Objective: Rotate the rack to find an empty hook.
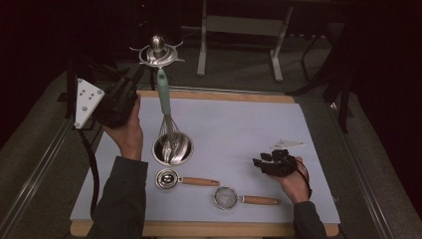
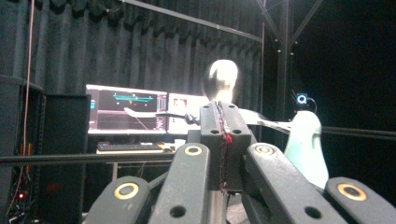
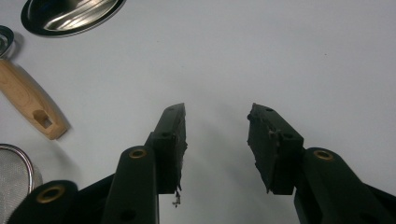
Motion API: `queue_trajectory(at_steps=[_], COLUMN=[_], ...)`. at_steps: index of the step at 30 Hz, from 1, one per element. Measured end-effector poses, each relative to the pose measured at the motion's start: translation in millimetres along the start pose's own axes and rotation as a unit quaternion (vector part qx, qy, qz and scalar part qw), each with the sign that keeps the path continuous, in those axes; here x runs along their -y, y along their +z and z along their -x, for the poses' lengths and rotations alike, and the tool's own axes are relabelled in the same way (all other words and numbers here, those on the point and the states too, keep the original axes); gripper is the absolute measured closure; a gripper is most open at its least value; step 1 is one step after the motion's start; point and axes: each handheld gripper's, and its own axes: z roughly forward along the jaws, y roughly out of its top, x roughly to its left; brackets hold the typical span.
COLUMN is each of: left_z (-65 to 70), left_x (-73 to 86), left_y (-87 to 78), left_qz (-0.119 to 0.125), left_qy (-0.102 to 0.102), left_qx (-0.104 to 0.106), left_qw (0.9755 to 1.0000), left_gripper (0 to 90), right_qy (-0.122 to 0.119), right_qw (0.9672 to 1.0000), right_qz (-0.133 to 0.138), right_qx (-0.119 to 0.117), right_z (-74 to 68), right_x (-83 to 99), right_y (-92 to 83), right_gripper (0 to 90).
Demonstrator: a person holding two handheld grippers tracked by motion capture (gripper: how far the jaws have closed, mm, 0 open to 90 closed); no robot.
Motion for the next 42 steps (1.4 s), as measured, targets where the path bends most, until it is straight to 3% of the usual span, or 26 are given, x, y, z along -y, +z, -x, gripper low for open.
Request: queue_trajectory(at_steps=[23, 42], left_z=[-22.0, -27.3], left_x=[-3.5, -5.1], left_y=[13.4, 18.7], left_qz=[-0.024, -0.04], left_qy=[0.019, 0.034], left_qx=[-0.032, -0.034], left_qw=[0.999, 0.998], left_gripper=[90.0, 89.9], right_qy=[0.0, 0.0], right_qw=[1.0, 1.0], right_qz=[0.004, 0.005], right_qx=[0.001, 0.004], right_z=[-0.1, 1.2], right_x=[-0.4, 0.6], right_y=[-2.7, -4.2], right_gripper=[56.1, 56.1])
